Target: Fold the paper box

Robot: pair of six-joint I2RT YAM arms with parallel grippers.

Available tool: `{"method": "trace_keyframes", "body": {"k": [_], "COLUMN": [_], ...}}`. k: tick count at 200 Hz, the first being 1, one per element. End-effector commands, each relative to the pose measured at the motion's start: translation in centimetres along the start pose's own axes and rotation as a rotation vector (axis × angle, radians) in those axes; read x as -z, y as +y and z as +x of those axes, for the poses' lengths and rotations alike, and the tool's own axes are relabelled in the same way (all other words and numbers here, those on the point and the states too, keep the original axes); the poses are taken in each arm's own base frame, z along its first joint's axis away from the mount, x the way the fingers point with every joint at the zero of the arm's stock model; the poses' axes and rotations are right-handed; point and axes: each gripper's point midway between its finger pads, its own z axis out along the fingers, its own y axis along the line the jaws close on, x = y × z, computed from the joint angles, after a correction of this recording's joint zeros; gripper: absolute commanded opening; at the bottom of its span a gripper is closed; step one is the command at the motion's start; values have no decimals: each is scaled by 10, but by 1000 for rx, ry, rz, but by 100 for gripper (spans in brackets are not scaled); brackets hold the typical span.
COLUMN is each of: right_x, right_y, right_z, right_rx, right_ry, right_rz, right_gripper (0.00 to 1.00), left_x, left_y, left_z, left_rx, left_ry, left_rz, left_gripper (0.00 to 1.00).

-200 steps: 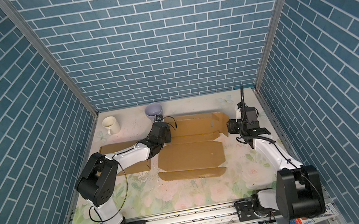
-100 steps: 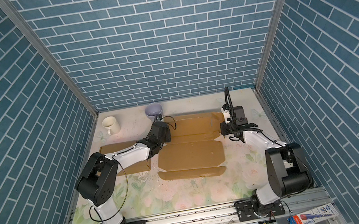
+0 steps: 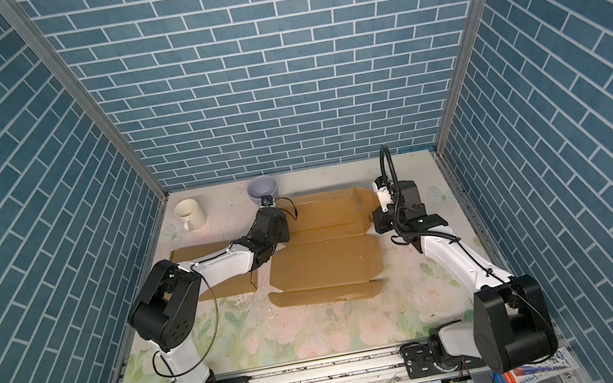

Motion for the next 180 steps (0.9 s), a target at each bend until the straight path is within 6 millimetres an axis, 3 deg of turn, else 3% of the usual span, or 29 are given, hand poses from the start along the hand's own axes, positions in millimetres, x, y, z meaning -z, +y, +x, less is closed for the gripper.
{"method": "trace_keyframes", "body": {"k": [1,53,70,87,115,146,180], "right_x": [6,4,-5,-19,-37,-32,-5], "right_y": [18,48,58,55,58,64,45], "right_z": [2,6,24,43,40,24,9], "right_rx": [-48,-92,-83,-89,-89,-110,-159], "right_ry": [-12,-4,15,17,-43,-12,-5], "right_rz": [-66,-146,-161,-147,-188,-284,-292], "right_gripper": [0,0,0,0,1,15,40], "left_x": [-7,-8,-8,-9,-11,-6,-6], "left_y": [8,4,4,2,-1,4,8], "left_z": [43,45,45,44,46,48,52], "left_rx": [-60,-59,-58,-57,-60,-73,-71], "left_ry": [114,116,116,116,124,123,126], "left_rz": [-35,-27,-25,-19,-9,-15,-23], "left_gripper": [0,0,0,0,0,0,0]}}
